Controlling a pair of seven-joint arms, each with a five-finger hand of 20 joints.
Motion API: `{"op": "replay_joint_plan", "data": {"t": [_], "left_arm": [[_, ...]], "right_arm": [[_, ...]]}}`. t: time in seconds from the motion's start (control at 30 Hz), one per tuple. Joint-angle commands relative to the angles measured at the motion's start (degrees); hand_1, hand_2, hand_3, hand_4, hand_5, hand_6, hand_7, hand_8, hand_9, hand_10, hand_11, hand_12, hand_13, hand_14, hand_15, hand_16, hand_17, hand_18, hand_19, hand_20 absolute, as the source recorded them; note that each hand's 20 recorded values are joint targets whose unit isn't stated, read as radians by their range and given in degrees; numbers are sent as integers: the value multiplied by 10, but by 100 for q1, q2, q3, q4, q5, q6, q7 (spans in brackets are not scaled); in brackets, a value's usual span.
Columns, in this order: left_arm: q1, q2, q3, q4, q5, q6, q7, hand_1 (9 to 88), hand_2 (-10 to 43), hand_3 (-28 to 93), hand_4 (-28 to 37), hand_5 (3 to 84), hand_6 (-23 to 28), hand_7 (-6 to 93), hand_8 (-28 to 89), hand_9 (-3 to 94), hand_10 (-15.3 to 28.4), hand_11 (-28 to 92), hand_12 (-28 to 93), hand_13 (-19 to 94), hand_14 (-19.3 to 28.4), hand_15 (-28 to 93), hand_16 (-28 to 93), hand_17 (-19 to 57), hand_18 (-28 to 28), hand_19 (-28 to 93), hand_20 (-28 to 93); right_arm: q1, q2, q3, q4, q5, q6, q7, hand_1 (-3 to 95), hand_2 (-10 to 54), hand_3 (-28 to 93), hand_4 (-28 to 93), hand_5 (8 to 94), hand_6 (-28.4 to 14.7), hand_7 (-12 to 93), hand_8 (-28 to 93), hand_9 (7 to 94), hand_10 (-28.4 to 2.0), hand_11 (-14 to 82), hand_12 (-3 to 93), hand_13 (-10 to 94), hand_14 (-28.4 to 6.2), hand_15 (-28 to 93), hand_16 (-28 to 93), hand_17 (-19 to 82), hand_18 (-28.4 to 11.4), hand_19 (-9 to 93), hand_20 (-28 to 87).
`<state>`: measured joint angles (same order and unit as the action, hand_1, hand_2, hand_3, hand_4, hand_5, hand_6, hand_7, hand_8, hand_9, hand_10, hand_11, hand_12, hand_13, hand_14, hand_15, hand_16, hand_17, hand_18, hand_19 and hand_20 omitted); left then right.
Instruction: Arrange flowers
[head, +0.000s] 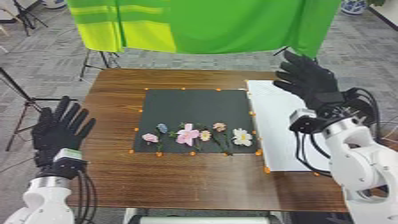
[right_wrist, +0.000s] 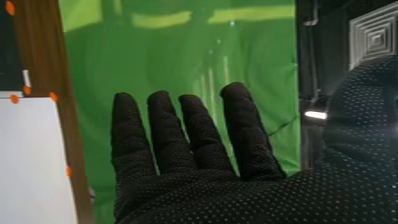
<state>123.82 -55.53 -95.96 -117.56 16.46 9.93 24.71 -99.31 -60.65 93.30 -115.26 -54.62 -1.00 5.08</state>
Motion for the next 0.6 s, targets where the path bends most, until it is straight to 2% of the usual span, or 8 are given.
{"op": "replay_joint_plan", "data": {"t": [0.03,0.1,0.17,0.33,0.4,0.47,0.53,0.6], "left_arm": [[56,-15,-66,39,-155,-94,100,213,146,667,-283,306,71,9,-52,206,141,98,80,130,127,161,-41,-75,137,290,88],[33,20,-51,15,-232,12,183,212,146,668,-283,312,73,12,-51,207,142,99,81,133,130,165,-40,-75,138,291,89],[18,54,-1,-54,-543,235,402,213,145,671,-283,329,81,19,-51,219,149,108,85,143,138,176,-37,-76,139,294,90],[4,63,33,-72,-524,108,465,219,142,685,-283,358,89,27,-55,256,156,127,86,176,148,212,-41,-73,145,312,92],[115,108,82,-224,-640,293,616,221,142,686,-283,361,90,29,-56,257,157,130,85,177,149,215,-44,-73,145,314,91],[353,16,-28,-340,-542,209,553,223,141,690,-283,365,91,30,-57,260,158,133,84,179,150,220,-46,-72,146,317,91],[411,-74,-4,-358,-458,304,569,225,141,690,-283,366,92,31,-58,260,157,136,83,179,150,224,-50,-71,146,319,90],[273,53,-62,-360,-485,176,594,226,140,690,-283,367,92,32,-58,262,158,139,82,180,150,227,-53,-71,146,321,88]], "right_arm": [[-246,-107,50,-136,-39,17,16,97,54,792,-264,372,-10,80,-95,335,-125,23,95,268,-128,55,205,152,-164,183,223],[-248,-149,61,-181,-1,-27,48,97,53,792,-263,372,-11,80,-95,335,-125,23,95,268,-129,55,204,152,-164,183,224],[-197,-134,19,-180,-4,-66,9,98,52,792,-262,372,-11,81,-95,334,-125,23,95,268,-129,56,204,152,-164,184,226],[-240,-161,44,-215,-27,-133,49,102,46,792,-261,374,-12,81,-94,335,-125,23,95,268,-127,55,202,152,-163,184,226],[-269,-203,2,-201,107,-77,101,104,42,793,-260,375,-12,81,-94,335,-125,23,95,269,-127,55,202,153,-163,184,226],[-307,-263,7,-188,153,-186,140,106,38,794,-259,375,-12,82,-94,336,-125,23,95,269,-128,55,201,153,-162,184,226],[-386,-284,67,-236,-64,-205,198,107,36,794,-259,377,-13,83,-94,336,-125,24,95,269,-129,56,201,153,-163,184,227],[-506,-321,170,-330,11,-183,67,108,35,795,-259,379,-13,84,-94,337,-125,24,95,271,-128,57,201,153,-163,185,227]]}}
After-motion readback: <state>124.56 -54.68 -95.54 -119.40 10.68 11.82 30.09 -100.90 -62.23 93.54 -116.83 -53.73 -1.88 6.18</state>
